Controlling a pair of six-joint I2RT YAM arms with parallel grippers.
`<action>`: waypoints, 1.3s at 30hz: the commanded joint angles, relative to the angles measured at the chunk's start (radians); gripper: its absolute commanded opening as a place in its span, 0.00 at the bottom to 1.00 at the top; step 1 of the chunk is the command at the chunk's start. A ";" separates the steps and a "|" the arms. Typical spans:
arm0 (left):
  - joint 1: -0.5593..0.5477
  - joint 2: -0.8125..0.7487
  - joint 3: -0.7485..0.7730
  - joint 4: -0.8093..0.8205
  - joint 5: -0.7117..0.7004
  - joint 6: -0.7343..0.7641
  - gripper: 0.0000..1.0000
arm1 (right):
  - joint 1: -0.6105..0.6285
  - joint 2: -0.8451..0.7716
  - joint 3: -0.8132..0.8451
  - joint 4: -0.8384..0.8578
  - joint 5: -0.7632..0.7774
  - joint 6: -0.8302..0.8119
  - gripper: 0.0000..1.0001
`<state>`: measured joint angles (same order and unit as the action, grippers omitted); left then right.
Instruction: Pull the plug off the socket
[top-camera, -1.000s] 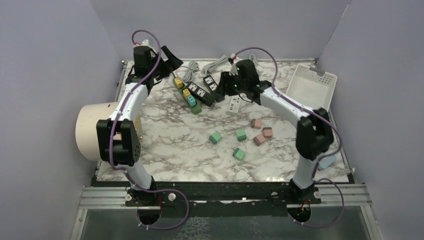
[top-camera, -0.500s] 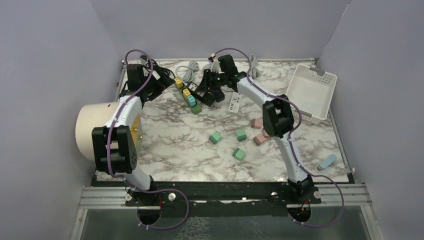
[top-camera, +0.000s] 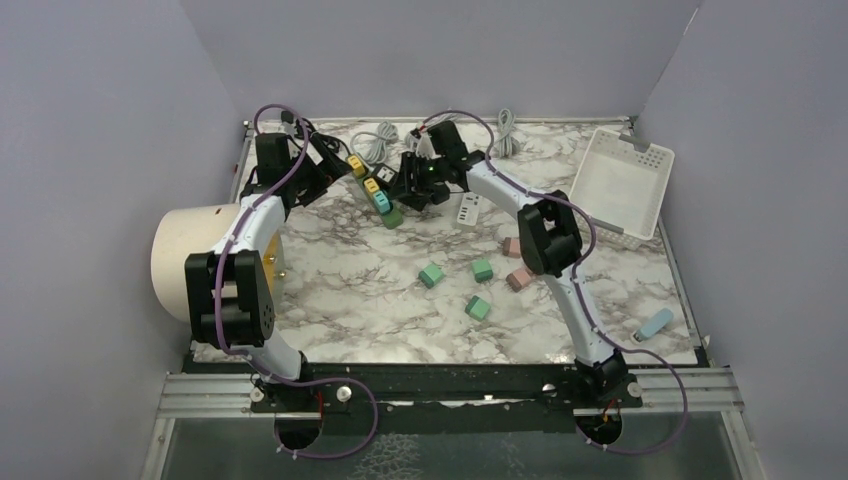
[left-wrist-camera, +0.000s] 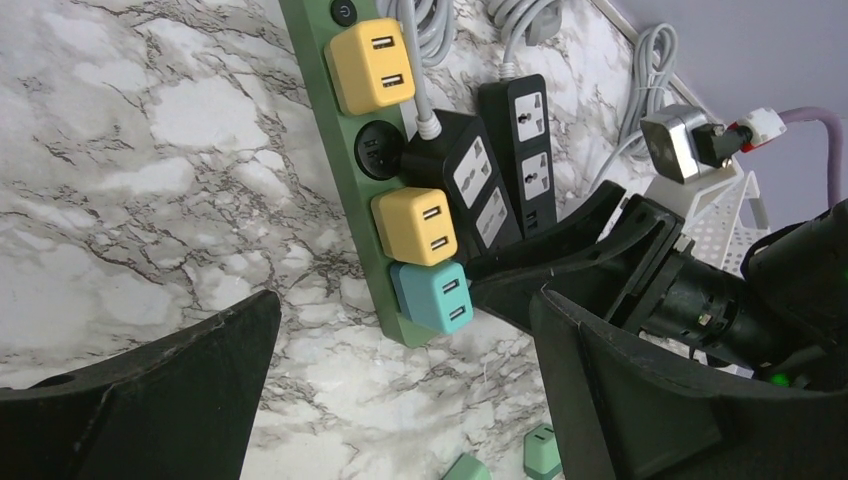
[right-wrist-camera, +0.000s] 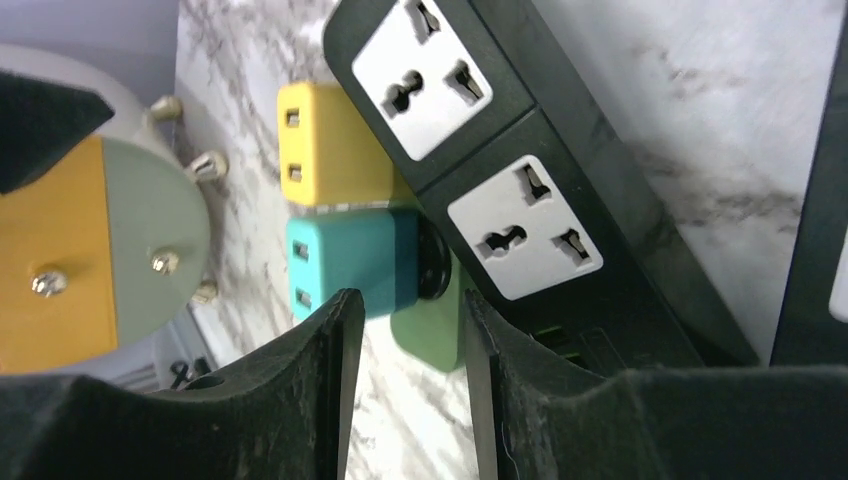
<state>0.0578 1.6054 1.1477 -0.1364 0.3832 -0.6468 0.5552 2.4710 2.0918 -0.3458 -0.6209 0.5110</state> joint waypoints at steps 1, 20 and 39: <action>0.005 0.005 0.003 0.026 0.030 0.004 0.97 | 0.005 0.066 0.104 -0.038 0.145 0.026 0.49; 0.005 -0.025 -0.080 0.014 0.021 0.024 0.97 | 0.007 -0.129 -0.216 0.449 0.173 -0.045 0.77; 0.005 -0.044 -0.143 0.021 -0.003 0.036 0.97 | 0.184 -0.020 0.015 0.252 0.300 -0.272 0.71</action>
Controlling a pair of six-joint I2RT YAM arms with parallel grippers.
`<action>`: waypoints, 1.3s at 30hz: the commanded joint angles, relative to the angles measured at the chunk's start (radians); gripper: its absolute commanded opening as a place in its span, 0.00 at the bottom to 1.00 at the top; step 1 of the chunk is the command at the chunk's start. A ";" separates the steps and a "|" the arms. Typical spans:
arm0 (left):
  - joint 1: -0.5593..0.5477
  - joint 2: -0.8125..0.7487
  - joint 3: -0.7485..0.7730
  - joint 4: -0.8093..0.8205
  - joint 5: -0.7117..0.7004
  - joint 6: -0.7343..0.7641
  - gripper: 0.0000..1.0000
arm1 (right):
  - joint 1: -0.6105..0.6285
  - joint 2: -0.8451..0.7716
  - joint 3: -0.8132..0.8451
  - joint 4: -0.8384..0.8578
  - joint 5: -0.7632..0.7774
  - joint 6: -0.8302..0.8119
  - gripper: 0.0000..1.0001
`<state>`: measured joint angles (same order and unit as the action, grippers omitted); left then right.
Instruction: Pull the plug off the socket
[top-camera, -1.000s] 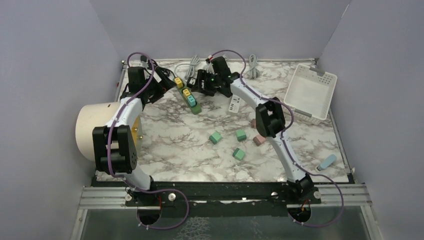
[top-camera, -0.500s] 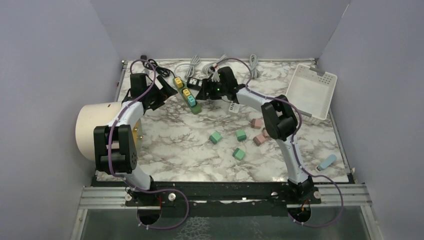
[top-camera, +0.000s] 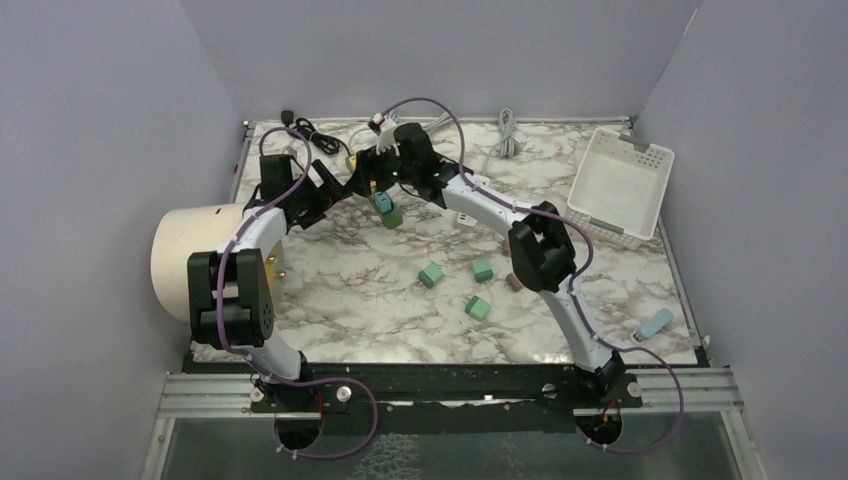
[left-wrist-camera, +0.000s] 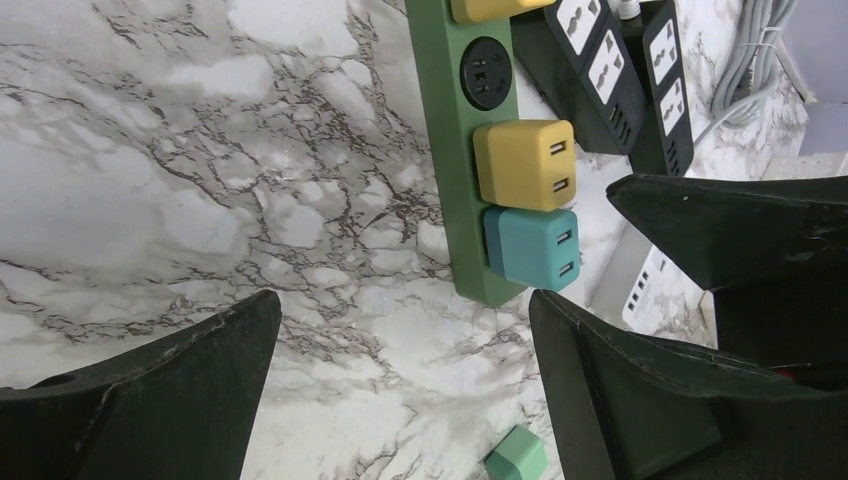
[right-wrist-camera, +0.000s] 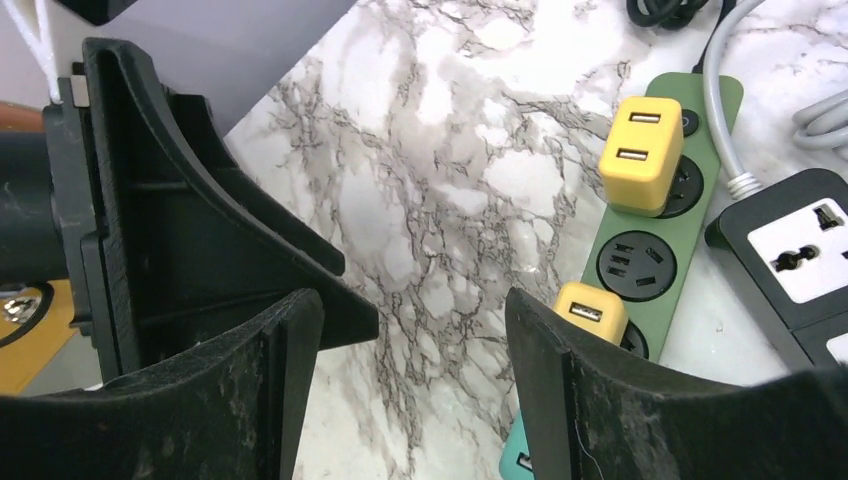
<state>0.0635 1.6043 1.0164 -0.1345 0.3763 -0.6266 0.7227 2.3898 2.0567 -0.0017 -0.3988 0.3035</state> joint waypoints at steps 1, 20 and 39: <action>-0.001 -0.044 -0.012 0.019 0.005 0.016 0.97 | 0.018 0.065 0.058 -0.102 0.100 -0.071 0.71; 0.007 -0.048 -0.024 0.015 -0.016 0.007 0.97 | 0.027 0.109 0.035 -0.150 0.266 -0.163 0.63; -0.005 0.013 -0.179 0.342 0.140 -0.230 0.96 | 0.027 -0.056 -0.113 -0.032 0.102 -0.126 0.01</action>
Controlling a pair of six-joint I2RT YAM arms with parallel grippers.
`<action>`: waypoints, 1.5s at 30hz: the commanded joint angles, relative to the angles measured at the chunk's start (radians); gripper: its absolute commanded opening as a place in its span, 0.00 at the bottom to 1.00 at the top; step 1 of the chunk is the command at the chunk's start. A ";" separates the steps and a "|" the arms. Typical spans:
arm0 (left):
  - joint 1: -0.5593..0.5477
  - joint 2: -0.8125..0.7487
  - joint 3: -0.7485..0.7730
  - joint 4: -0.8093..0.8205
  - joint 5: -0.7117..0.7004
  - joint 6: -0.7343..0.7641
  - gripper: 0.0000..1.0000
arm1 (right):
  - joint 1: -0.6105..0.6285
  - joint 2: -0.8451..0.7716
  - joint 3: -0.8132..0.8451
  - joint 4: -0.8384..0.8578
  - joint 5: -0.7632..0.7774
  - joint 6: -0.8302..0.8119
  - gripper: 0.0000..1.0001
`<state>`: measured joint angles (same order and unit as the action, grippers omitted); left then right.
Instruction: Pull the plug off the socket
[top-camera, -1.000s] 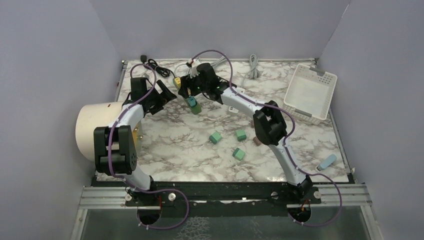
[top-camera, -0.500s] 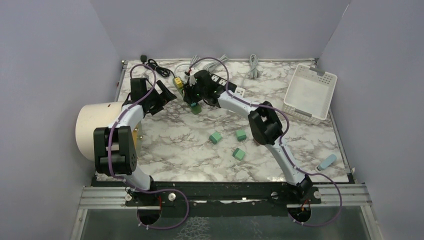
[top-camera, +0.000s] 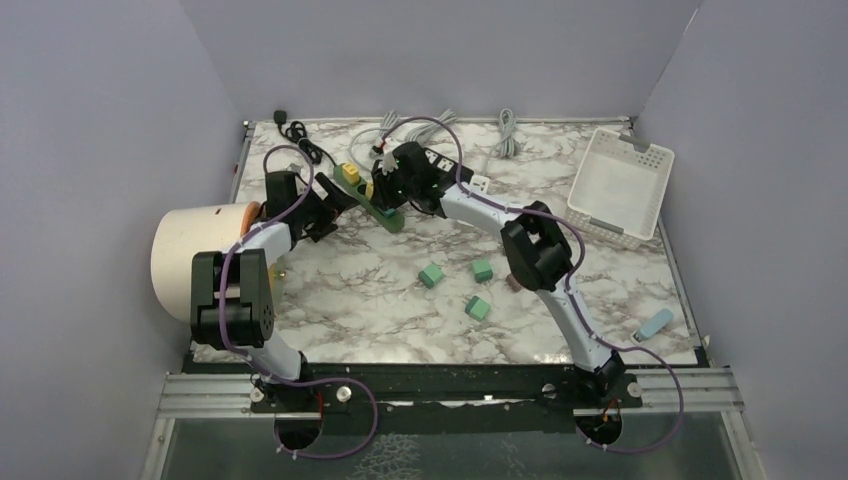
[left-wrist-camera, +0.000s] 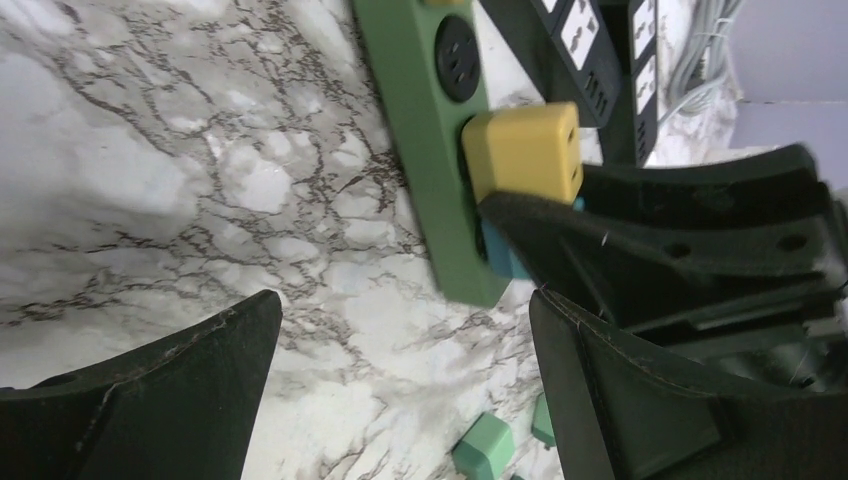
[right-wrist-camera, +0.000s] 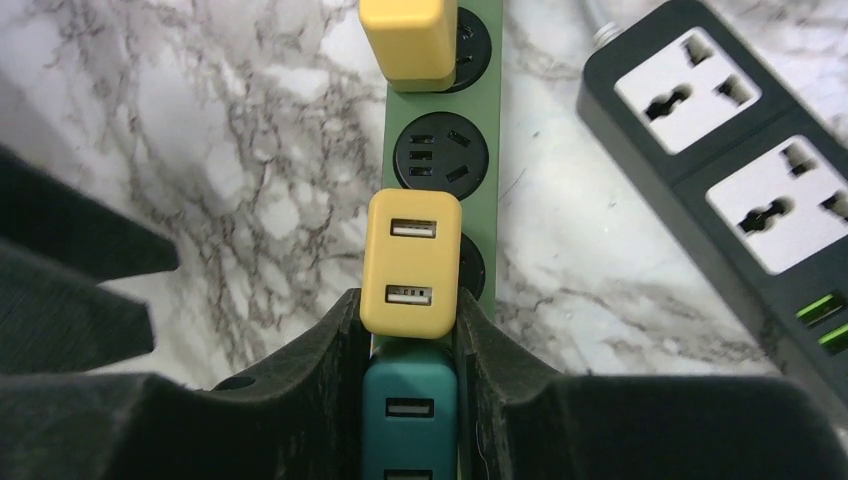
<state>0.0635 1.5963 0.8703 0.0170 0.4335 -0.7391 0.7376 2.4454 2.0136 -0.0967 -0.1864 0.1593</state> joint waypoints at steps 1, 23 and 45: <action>-0.006 0.028 -0.039 0.217 0.089 -0.138 0.97 | 0.012 -0.133 -0.091 0.072 -0.116 0.023 0.01; -0.047 0.086 -0.054 0.340 -0.045 -0.430 0.96 | 0.012 -0.318 -0.230 0.147 -0.189 0.087 0.01; -0.096 0.192 -0.024 0.458 -0.046 -0.516 0.00 | 0.013 -0.417 -0.273 0.182 -0.267 0.151 0.01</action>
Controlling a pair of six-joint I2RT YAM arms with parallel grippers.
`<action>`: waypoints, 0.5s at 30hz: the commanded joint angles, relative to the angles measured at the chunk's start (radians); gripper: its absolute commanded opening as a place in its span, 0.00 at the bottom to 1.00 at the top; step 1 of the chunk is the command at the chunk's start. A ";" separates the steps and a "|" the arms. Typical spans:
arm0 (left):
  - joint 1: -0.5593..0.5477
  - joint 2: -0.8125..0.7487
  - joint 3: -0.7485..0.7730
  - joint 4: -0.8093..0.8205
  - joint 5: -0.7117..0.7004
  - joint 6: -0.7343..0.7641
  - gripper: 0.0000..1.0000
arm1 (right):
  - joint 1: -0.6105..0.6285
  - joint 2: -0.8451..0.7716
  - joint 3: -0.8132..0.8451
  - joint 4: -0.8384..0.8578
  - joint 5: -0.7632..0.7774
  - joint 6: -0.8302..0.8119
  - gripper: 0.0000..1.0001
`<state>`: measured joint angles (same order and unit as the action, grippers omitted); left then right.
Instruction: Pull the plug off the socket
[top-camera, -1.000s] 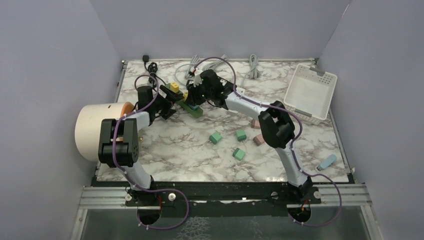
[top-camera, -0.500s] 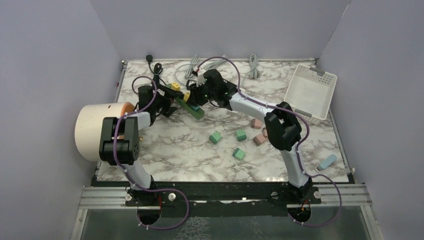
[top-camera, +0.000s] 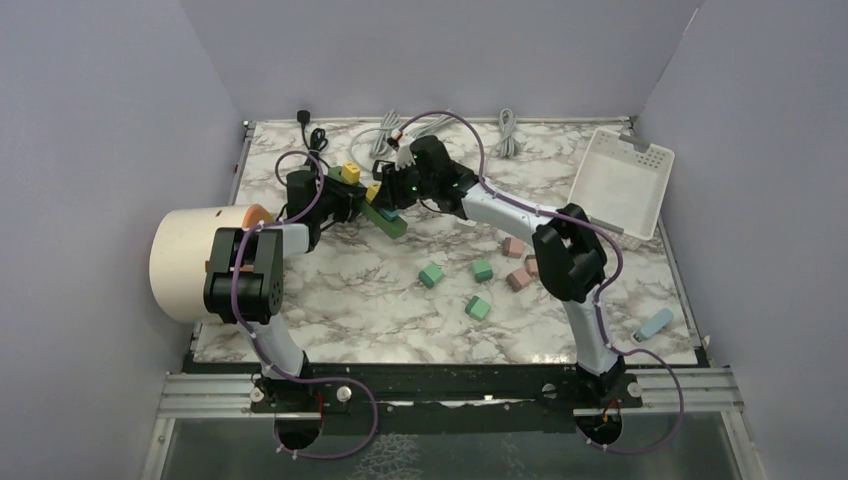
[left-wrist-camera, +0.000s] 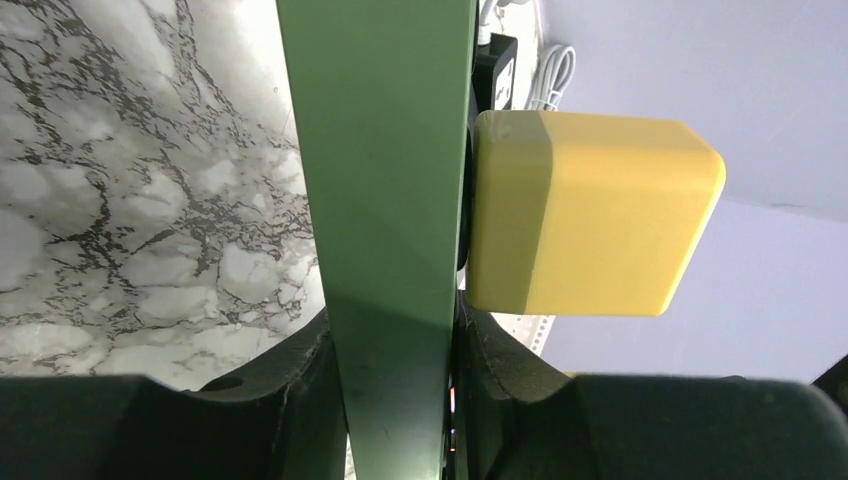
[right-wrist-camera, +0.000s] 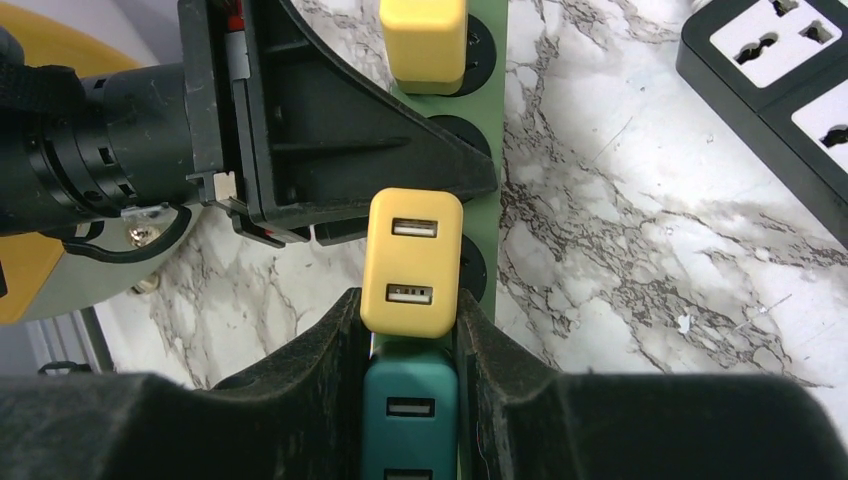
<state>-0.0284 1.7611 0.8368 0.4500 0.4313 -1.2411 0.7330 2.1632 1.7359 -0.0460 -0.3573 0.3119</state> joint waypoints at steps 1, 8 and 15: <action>-0.004 0.026 0.008 0.025 -0.051 -0.014 0.00 | 0.017 -0.149 -0.003 0.127 -0.089 -0.006 0.01; -0.004 0.032 -0.009 0.007 -0.095 0.007 0.00 | -0.023 -0.271 -0.088 0.166 -0.037 0.042 0.01; -0.004 0.035 -0.009 -0.018 -0.117 0.037 0.00 | -0.022 -0.371 -0.123 0.147 0.097 -0.076 0.01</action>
<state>-0.0826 1.7641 0.8375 0.5194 0.4911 -1.2640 0.7197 1.9995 1.5833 -0.0502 -0.2573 0.2966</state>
